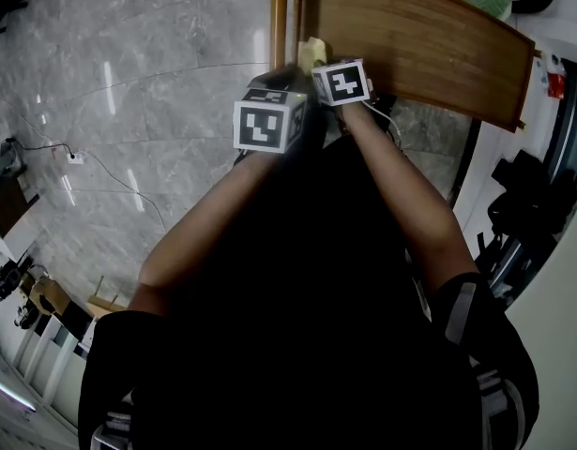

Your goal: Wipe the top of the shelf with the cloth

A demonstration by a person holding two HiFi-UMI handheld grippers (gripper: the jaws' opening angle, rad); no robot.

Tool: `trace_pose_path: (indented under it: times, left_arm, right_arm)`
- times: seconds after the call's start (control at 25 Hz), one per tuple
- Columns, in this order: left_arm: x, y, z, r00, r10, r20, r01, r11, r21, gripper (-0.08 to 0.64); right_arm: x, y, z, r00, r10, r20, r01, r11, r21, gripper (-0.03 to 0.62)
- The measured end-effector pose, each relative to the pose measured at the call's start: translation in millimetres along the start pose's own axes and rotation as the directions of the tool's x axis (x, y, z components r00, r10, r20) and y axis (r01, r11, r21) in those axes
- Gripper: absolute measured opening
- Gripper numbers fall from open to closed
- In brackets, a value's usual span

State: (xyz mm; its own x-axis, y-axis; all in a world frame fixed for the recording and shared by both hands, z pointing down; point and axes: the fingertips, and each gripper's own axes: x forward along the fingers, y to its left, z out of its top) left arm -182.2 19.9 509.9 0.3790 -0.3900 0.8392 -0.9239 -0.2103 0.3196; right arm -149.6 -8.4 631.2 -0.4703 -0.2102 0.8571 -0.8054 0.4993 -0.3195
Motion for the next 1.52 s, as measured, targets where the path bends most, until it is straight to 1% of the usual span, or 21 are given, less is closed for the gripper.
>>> trace_pose_path:
  times: [0.2, 0.28, 0.48, 0.64, 0.76, 0.84, 0.96, 1.12, 1.24, 1.4, 1.52]
  left_arm:
    - [3, -5, 0, 1.0, -0.022, -0.014, 0.022, 1.0, -0.004, 0.011]
    - [8, -12, 2, 0.999, -0.032, -0.021, 0.031, 0.999, -0.015, 0.011]
    - [22, -38, 2, 0.999, -0.031, -0.041, 0.032, 1.0, 0.0, 0.011]
    - [42, -63, -2, 0.997, -0.032, -0.074, 0.031, 0.999, -0.015, 0.011]
    - [58, -76, -4, 0.995, -0.015, -0.101, 0.012, 0.999, -0.032, 0.011]
    - [73, -85, -5, 0.994, -0.004, -0.112, 0.002, 1.0, -0.024, 0.011]
    - [89, -109, -4, 0.993, -0.021, -0.119, 0.02, 1.0, -0.015, 0.011]
    - [110, -147, 2, 0.991, -0.048, -0.129, 0.05, 0.999, 0.018, 0.011]
    - [129, -177, 5, 0.987, -0.072, -0.143, 0.078, 0.996, 0.038, 0.011]
    - [149, -214, 12, 0.983, -0.094, -0.159, 0.106, 0.992, 0.071, 0.011]
    - [163, -237, 16, 0.981, -0.104, -0.164, 0.118, 0.99, 0.082, 0.011]
  right_arm:
    - [-3, -1, -3, 1.0, 0.004, -0.007, -0.004, 1.0, -0.005, 0.043]
    - [-6, -7, -3, 1.0, -0.001, -0.003, 0.001, 1.0, -0.012, 0.043]
    - [-21, -28, -15, 1.0, -0.003, -0.019, 0.002, 1.0, -0.004, 0.043]
    - [-41, -66, -26, 0.999, -0.04, -0.024, 0.039, 0.999, -0.011, 0.043]
    - [-55, -92, -37, 0.998, -0.043, -0.037, 0.043, 0.999, 0.004, 0.043]
    - [-66, -111, -42, 0.998, -0.051, -0.036, 0.052, 0.999, 0.005, 0.043]
    - [-84, -138, -53, 0.998, -0.064, -0.03, 0.065, 0.998, 0.022, 0.043]
    - [-110, -179, -75, 0.993, -0.107, -0.04, 0.109, 0.992, 0.055, 0.043]
    - [-128, -205, -80, 0.991, -0.131, -0.006, 0.131, 0.99, 0.055, 0.043]
    - [-152, -245, -96, 0.981, -0.193, 0.001, 0.193, 0.981, 0.036, 0.043]
    - [-172, -278, -107, 0.972, -0.236, 0.008, 0.235, 0.97, 0.062, 0.043]
